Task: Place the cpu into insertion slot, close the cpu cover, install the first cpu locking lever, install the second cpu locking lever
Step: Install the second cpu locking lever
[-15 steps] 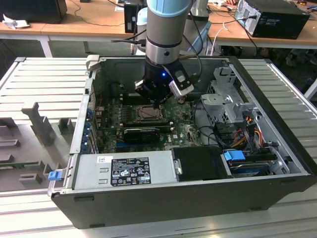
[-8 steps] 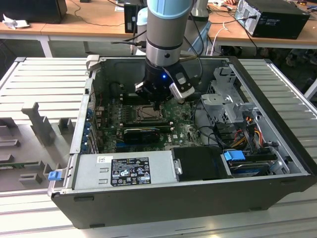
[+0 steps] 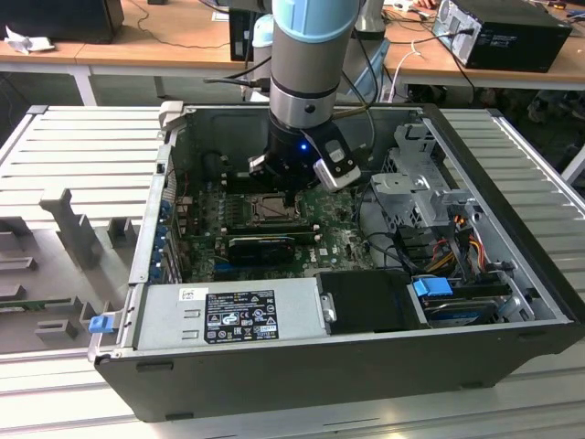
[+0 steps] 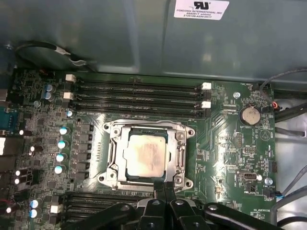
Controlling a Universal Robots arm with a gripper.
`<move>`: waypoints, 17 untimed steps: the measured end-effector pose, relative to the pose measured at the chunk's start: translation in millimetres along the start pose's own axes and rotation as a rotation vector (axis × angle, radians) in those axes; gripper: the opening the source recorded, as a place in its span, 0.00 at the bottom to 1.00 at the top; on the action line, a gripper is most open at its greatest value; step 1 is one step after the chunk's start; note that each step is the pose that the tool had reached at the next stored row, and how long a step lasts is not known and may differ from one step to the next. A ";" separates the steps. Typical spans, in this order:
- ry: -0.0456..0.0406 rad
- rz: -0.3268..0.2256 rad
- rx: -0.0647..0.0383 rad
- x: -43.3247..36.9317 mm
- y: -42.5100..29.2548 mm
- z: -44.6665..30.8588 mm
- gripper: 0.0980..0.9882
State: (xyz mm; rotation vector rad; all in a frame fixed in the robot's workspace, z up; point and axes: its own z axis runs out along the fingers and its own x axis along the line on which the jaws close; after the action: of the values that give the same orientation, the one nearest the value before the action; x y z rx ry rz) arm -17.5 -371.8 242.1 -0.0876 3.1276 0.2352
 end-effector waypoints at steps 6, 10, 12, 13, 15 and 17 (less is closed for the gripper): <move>0.0038 0.001 -0.008 4.7 -6.5 3.4 0.01; 0.0042 0.001 -0.009 13.2 -9.4 6.7 0.01; 0.0042 0.001 -0.009 20.2 -9.9 7.5 0.01; 0.0041 0.001 -0.009 23.4 -10.0 7.9 0.01; 0.0042 0.001 -0.009 34.5 -10.4 9.5 0.01; 0.0041 0.001 -0.010 38.1 -11.1 11.3 0.01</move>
State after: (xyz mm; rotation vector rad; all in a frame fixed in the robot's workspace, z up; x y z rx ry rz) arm -54.9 -383.2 229.0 -0.0867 3.1308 0.2509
